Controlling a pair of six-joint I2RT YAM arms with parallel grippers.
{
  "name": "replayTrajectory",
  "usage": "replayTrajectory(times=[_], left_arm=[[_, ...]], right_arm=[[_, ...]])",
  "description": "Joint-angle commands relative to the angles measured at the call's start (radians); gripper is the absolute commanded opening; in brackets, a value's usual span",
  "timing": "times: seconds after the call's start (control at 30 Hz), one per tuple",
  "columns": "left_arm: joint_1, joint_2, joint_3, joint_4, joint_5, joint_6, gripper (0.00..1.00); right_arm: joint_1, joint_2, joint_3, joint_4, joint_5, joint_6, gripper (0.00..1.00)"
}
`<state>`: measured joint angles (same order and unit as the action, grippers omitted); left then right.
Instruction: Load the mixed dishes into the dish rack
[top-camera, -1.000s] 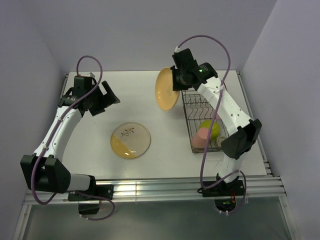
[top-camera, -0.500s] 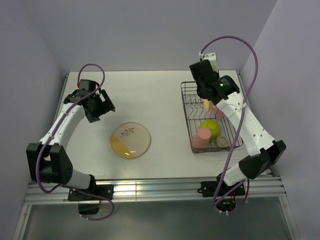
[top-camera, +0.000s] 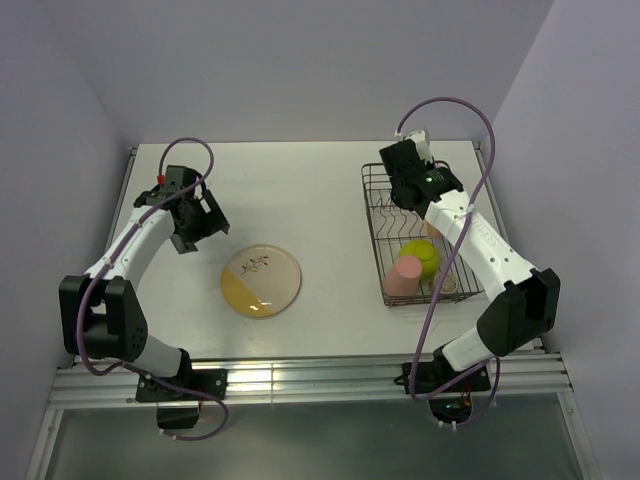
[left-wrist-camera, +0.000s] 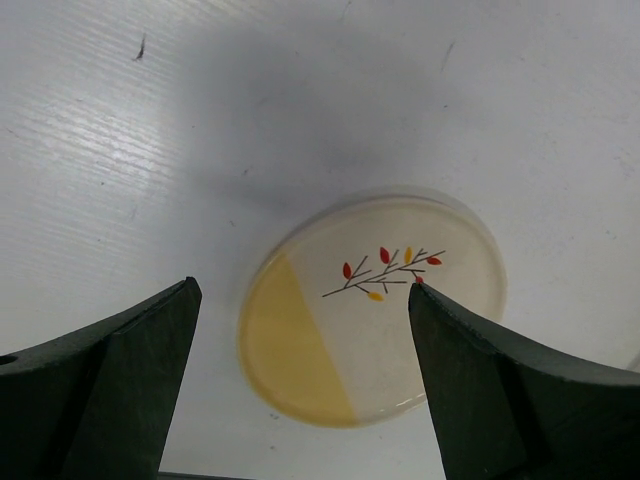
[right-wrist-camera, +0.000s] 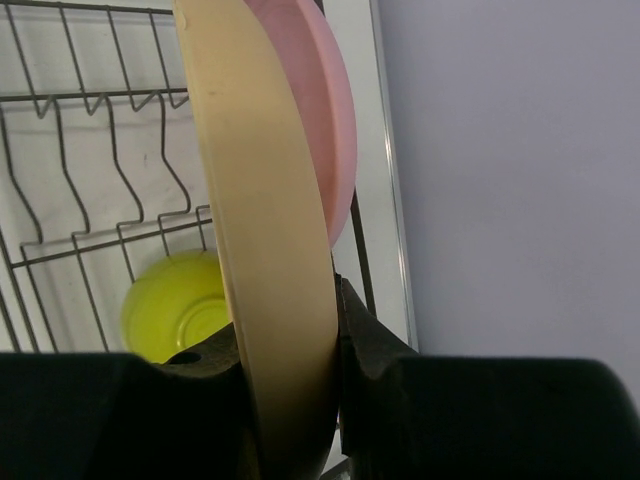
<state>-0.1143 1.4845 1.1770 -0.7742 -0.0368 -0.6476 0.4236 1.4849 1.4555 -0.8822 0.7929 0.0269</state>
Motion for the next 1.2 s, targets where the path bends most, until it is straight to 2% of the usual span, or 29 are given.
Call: replayTrajectory(times=[0.0,0.3,0.67,0.7,0.77,0.8,0.83,0.87,0.97,1.0,1.07,1.1,1.17], left_arm=[[0.001,0.028,-0.026,-0.037,-0.058,0.014,0.91],[0.001,0.02,-0.077,-0.033,-0.038,0.002,0.91],[0.001,0.022,-0.083,-0.054,-0.038,-0.001,0.91],[0.001,0.02,-0.086,-0.057,-0.037,-0.003,0.91],[0.001,0.017,-0.103,-0.056,-0.026,-0.003,0.91],[0.001,0.016,-0.109,-0.054,-0.023,-0.003,0.92],[0.001,0.014,-0.114,-0.051,-0.017,-0.003,0.92],[0.001,0.014,-0.125,-0.05,-0.002,-0.001,0.91],[0.001,0.011,-0.142,-0.046,0.024,-0.003,0.91],[0.001,0.01,-0.145,-0.045,0.028,-0.004,0.91],[0.001,0.007,-0.154,-0.04,0.028,-0.006,0.91],[0.001,0.007,-0.157,-0.039,0.029,-0.006,0.91],[0.001,0.01,-0.163,-0.039,0.037,-0.007,0.91]], right_arm=[[-0.029,-0.014,-0.014,0.118,0.042,-0.05,0.0],[-0.059,0.034,-0.037,0.152,-0.055,-0.028,0.0],[-0.063,0.123,-0.027,0.141,-0.089,0.03,0.0],[-0.065,0.129,-0.021,0.134,-0.095,0.037,0.03],[-0.068,0.146,-0.008,0.109,-0.11,0.068,0.15],[-0.069,0.152,-0.004,0.1,-0.115,0.077,0.34],[-0.071,0.161,-0.003,0.092,-0.118,0.096,0.43],[-0.072,0.166,-0.003,0.08,-0.119,0.105,0.59],[-0.074,0.17,-0.012,0.066,-0.119,0.134,0.69],[-0.075,0.167,-0.017,0.065,-0.116,0.14,0.78],[-0.083,0.156,-0.023,0.058,-0.11,0.157,0.82],[-0.086,0.152,-0.023,0.055,-0.112,0.165,0.89],[-0.097,0.132,-0.021,0.046,-0.112,0.182,0.93]])
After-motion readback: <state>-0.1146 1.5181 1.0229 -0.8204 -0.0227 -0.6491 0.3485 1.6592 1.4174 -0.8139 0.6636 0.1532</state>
